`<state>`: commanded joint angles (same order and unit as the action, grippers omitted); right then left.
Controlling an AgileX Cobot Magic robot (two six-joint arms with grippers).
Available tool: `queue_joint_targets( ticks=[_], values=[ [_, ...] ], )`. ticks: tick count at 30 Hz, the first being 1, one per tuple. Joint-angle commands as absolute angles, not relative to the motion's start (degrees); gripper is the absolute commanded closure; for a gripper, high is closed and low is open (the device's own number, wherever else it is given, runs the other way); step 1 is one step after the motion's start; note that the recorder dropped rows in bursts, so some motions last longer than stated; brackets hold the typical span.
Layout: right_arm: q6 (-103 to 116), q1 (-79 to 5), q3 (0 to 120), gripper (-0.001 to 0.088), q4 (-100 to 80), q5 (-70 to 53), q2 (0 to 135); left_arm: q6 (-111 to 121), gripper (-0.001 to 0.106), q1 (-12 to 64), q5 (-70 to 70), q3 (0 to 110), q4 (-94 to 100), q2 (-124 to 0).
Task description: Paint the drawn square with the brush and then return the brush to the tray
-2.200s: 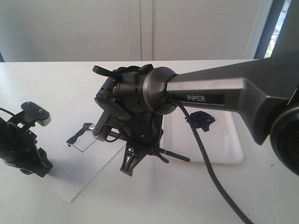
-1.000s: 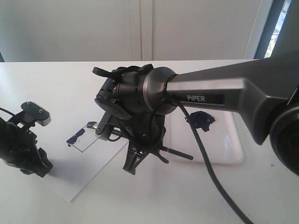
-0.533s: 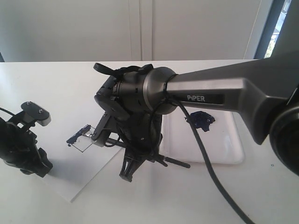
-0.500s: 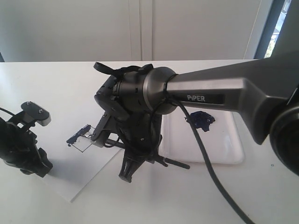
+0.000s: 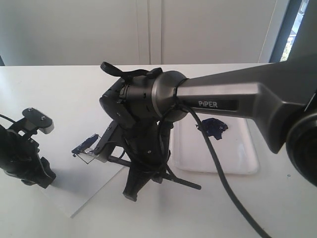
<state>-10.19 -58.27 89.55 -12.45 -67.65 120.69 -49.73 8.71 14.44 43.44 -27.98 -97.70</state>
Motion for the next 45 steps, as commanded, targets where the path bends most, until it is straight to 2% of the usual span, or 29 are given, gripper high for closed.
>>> queue_joint_targets(
  ticks=[9,30,45],
  values=[
    [-7.81,-58.27,89.55,0.0868,-11.91,-65.58,117.54,-49.73,0.056,8.71,13.88,43.44,-27.98,-97.57],
    [-7.34,-58.41,89.2,0.0868,-6.67,-69.96,116.58,-49.5,0.056,8.71,14.12,43.44,-27.98,-97.15],
    [-7.34,-58.41,89.2,0.0868,-7.39,-69.96,117.53,-47.12,0.056,8.71,24.66,43.44,-28.98,-86.98]
  ],
)
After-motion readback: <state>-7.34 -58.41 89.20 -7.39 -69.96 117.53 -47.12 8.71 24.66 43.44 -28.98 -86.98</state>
